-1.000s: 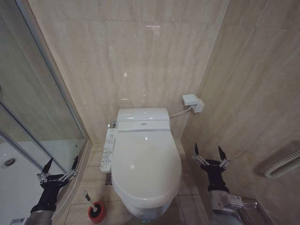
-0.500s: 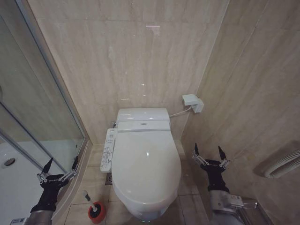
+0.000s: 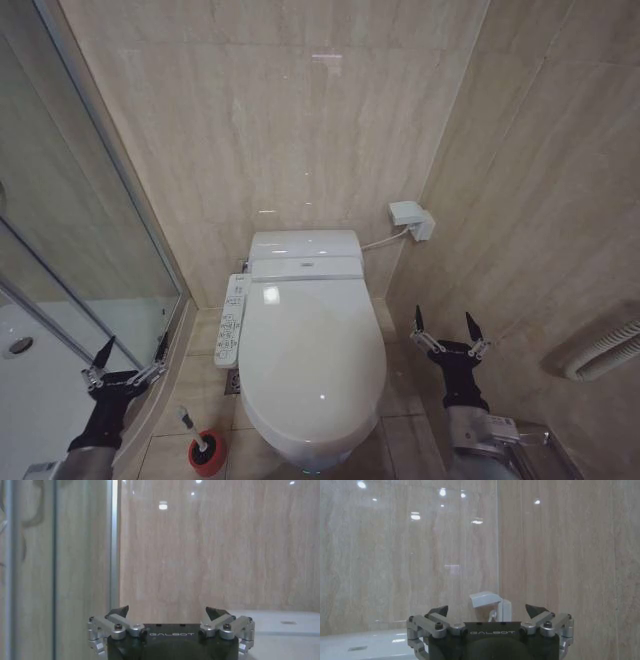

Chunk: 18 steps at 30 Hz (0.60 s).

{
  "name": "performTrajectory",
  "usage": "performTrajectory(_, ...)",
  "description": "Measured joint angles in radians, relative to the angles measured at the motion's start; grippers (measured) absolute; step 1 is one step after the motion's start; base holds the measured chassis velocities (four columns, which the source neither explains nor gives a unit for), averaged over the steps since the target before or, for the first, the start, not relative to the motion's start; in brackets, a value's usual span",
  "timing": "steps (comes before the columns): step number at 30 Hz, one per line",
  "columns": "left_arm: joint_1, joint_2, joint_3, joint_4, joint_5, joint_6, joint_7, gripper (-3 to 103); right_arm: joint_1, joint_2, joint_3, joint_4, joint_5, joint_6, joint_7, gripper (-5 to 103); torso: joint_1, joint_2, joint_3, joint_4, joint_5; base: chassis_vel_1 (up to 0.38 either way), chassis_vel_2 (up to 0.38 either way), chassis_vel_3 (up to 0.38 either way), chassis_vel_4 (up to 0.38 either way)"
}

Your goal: Open the toilet lid, clean the toilet bowl with a toilet brush, close the toilet lid, and flush.

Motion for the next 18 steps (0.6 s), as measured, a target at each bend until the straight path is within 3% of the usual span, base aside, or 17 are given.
performTrajectory(4, -0.089, -0.022, 0.052, 0.007, 0.015, 0.136, -0.007, 100, 0.000, 0.000, 0.000, 0.000, 0.000, 0.000, 0.000, 100, 0.000, 0.000, 0.000, -0.0002, -0.0001, 0.000, 0.000, 0.000, 0.000)
performTrajectory(5, -0.089, -0.022, 0.052, 0.007, 0.015, 0.136, -0.007, 100, 0.000, 0.000, 0.000, 0.000, 0.000, 0.000, 0.000, 100, 0.000, 0.000, 0.000, -0.0002, -0.0001, 0.000, 0.000, 0.000, 0.000)
performTrajectory(8, -0.169, -0.041, 0.099, 0.013, 0.028, 0.258, -0.012, 100, 0.000, 0.000, 0.000, 0.000, 0.000, 0.000, 0.000, 100, 0.000, 0.000, 0.000, -0.0001, 0.0000, 0.000, 0.000, 0.000, 0.000)
performTrajectory(9, -0.169, -0.041, 0.099, 0.013, 0.028, 0.258, -0.012, 100, 0.000, 0.000, 0.000, 0.000, 0.000, 0.000, 0.000, 100, 0.000, 0.000, 0.000, -0.0001, 0.0000, 0.000, 0.000, 0.000, 0.000)
performTrajectory(11, -0.222, -0.054, 0.131, 0.021, 0.050, 0.325, -0.015, 100, 0.000, 0.000, 0.000, 0.000, 0.000, 0.000, 0.000, 100, 0.000, 0.000, 0.000, -0.0004, 0.0000, 0.000, 0.000, 0.000, 0.000)
performTrajectory(18, -0.233, -0.060, 0.139, 0.019, 0.094, 0.334, -0.024, 100, 0.000, 0.000, 0.000, 0.000, 0.000, 0.000, 0.000, 100, 0.000, 0.000, 0.000, 0.0001, -0.0003, 0.000, 0.000, 0.000, 0.000)
